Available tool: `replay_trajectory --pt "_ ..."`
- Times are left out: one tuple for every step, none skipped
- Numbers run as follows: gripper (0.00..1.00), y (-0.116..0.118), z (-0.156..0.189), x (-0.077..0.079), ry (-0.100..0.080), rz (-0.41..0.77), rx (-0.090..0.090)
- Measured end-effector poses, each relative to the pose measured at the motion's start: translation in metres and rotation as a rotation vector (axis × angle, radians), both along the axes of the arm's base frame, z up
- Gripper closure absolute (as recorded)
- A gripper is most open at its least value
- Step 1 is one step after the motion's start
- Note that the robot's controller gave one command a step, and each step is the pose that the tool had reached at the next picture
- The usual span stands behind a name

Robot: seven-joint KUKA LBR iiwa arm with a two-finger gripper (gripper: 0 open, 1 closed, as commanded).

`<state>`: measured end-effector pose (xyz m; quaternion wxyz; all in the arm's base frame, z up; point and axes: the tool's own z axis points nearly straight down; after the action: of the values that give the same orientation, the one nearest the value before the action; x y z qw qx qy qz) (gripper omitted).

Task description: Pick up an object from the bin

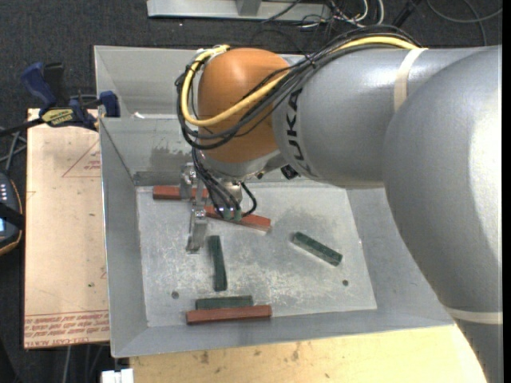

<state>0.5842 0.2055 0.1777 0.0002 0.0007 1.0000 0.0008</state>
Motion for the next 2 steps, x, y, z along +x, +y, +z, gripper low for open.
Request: replay_trajectory --pt "0.0 0.0 0.0 0.0 0.0 0.0 0.0" --pt "0.0 -0.021 -0.033 -0.025 -0.007 0.063 0.002"
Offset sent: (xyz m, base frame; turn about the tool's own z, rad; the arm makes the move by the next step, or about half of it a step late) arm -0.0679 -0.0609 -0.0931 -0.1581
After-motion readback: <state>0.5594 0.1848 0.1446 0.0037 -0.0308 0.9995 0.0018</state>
